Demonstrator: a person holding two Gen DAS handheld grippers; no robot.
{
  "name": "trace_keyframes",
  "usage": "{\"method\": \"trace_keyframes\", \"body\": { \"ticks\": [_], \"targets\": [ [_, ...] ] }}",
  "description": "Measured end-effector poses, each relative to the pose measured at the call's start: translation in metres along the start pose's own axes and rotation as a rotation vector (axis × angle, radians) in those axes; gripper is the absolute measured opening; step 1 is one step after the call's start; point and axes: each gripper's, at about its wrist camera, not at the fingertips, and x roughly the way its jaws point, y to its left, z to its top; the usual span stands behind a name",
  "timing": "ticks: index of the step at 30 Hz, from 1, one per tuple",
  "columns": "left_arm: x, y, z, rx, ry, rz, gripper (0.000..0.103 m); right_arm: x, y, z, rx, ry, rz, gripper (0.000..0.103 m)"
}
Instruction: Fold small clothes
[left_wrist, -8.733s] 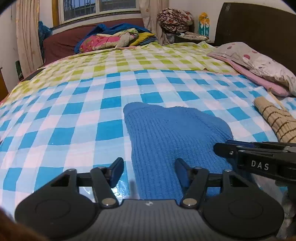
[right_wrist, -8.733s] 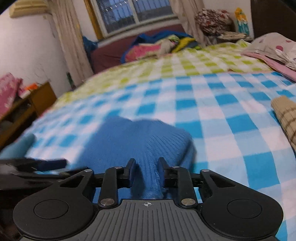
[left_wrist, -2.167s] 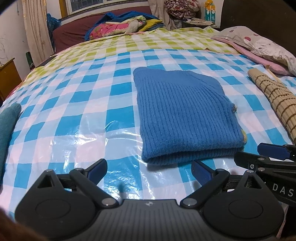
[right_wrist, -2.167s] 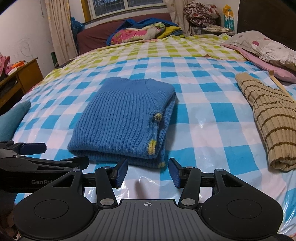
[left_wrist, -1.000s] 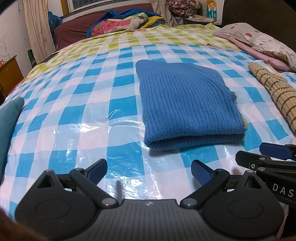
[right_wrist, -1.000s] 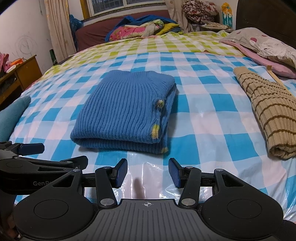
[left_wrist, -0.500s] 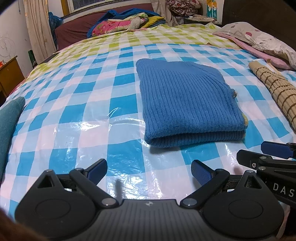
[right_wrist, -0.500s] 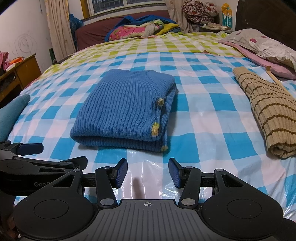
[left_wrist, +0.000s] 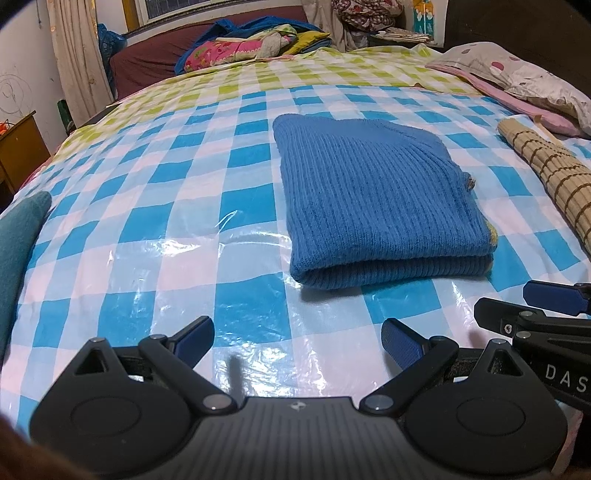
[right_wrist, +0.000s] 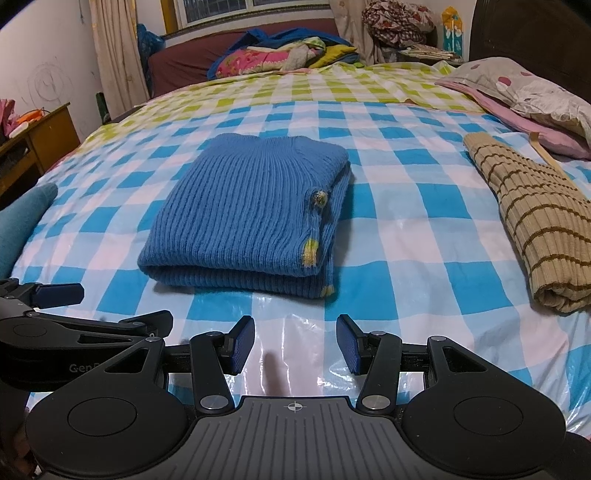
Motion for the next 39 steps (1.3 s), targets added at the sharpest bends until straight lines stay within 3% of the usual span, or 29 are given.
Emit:
{"method": "trace_keyframes", "body": {
  "ticks": [39],
  "targets": [
    [0.0023, 0.0038, -0.0036, -0.002, 0.005, 0.005, 0.102, 0.0003, -0.0005, -0.0020, -0.003, 0.004, -0.004, 0.049]
  ]
}}
